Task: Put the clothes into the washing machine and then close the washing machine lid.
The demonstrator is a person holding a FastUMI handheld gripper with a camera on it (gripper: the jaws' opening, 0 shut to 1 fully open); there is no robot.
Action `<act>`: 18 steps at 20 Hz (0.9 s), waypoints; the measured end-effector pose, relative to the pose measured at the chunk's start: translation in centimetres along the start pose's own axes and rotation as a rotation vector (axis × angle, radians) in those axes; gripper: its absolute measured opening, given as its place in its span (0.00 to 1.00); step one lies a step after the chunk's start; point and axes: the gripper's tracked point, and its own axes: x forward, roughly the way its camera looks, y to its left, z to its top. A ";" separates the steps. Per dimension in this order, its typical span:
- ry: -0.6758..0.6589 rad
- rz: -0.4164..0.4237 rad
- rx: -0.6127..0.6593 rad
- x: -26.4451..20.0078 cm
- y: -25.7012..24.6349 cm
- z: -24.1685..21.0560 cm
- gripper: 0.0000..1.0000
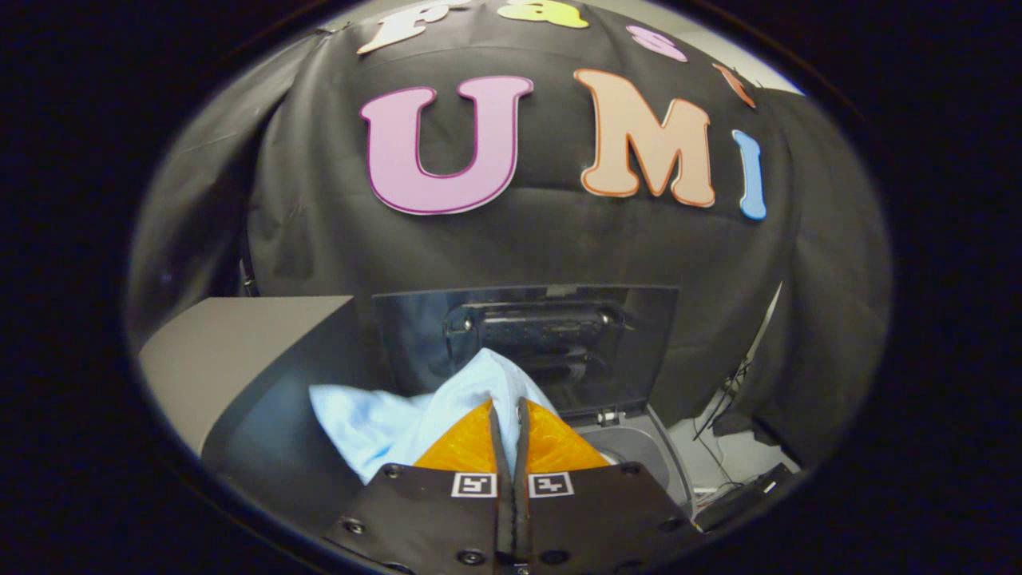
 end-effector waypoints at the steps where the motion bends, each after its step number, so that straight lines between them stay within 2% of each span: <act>1: 0.013 -0.010 -0.025 0.1 -0.6 -0.9 0.01; 4: 0.047 -0.033 -0.019 0.6 -2.2 -2.8 0.02; 7: 0.093 -0.056 0.024 1.5 -3.8 -4.7 0.10; 10: 0.121 -0.021 0.010 2.2 -3.7 -6.3 0.16; 13: 0.131 -0.052 -0.017 2.9 -4.3 -6.7 0.49; 16: 0.129 -0.031 0.011 3.1 -3.3 -6.1 0.82; 18: 0.114 -0.041 -0.009 3.2 -3.5 -5.4 0.85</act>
